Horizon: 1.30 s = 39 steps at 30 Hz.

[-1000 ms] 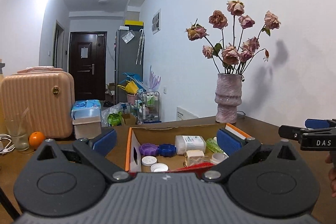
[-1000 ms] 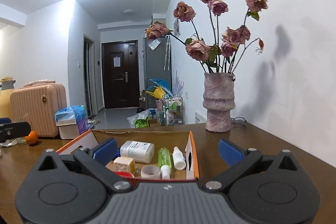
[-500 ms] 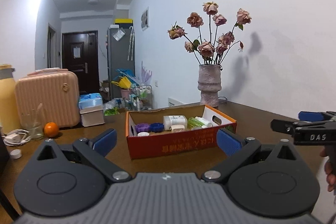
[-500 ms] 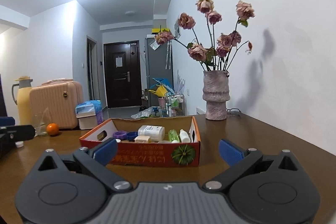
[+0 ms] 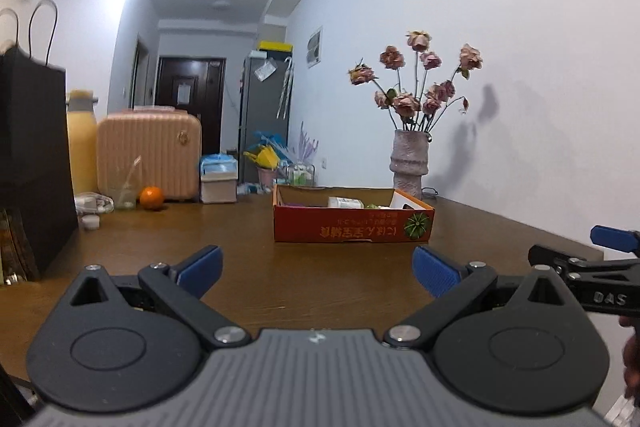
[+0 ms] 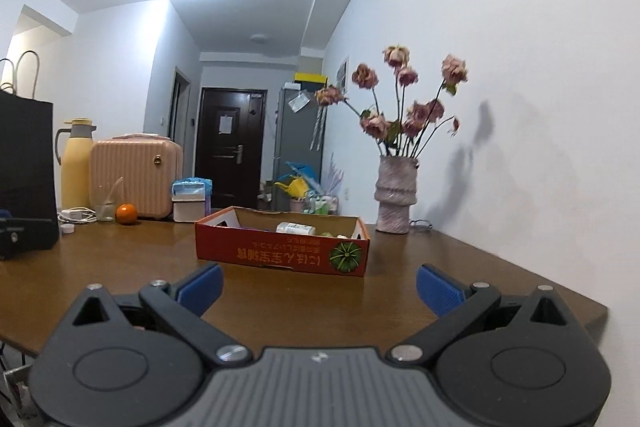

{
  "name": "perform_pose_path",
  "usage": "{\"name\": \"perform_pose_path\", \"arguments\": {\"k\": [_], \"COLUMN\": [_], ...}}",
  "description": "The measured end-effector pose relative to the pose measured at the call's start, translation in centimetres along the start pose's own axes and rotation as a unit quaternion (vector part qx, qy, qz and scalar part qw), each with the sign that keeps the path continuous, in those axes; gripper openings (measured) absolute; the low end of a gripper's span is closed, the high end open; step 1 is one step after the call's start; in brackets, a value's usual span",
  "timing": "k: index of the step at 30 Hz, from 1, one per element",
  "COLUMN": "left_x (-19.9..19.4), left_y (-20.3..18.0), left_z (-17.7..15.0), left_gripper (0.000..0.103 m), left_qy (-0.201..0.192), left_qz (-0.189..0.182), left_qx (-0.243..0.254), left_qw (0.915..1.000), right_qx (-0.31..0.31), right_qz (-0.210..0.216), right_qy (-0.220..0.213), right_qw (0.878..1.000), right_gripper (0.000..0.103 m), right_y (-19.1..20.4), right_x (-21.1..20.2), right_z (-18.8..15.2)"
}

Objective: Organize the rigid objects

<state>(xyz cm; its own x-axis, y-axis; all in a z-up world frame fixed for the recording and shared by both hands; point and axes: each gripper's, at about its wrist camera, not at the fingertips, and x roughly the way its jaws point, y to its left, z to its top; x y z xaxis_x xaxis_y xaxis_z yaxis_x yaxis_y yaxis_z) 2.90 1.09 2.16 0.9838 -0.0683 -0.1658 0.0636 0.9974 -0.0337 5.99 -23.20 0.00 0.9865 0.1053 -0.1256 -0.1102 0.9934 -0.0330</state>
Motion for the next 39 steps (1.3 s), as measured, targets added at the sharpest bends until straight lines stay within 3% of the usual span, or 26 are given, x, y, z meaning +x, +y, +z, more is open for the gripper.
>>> {"name": "perform_pose_path", "arguments": {"k": [6, 15, 39], "left_x": [-0.1, -0.2, -0.1], "left_y": [-0.9, -0.7, -0.7], "left_z": [-0.2, -0.1, -0.3], "left_gripper": [0.103, 0.103, 0.103], "left_qy": [0.004, -0.004, -0.004], "left_qz": [-0.015, 0.001, 0.000], "left_qx": [0.017, 0.014, 0.021], "left_qw": [0.9997, 0.9999, 0.9998], "right_qx": [-0.017, -0.003, 0.003], "right_qz": [0.031, 0.024, 0.028], "right_qy": [-0.008, -0.008, 0.003], "right_qw": [0.999, 1.000, 1.000], "right_gripper": [0.103, 0.103, 0.103], "right_y": [1.7, 1.5, 1.4], "right_x": [-2.2, -2.1, -1.5], "right_z": [-0.4, -0.1, -0.4]}}
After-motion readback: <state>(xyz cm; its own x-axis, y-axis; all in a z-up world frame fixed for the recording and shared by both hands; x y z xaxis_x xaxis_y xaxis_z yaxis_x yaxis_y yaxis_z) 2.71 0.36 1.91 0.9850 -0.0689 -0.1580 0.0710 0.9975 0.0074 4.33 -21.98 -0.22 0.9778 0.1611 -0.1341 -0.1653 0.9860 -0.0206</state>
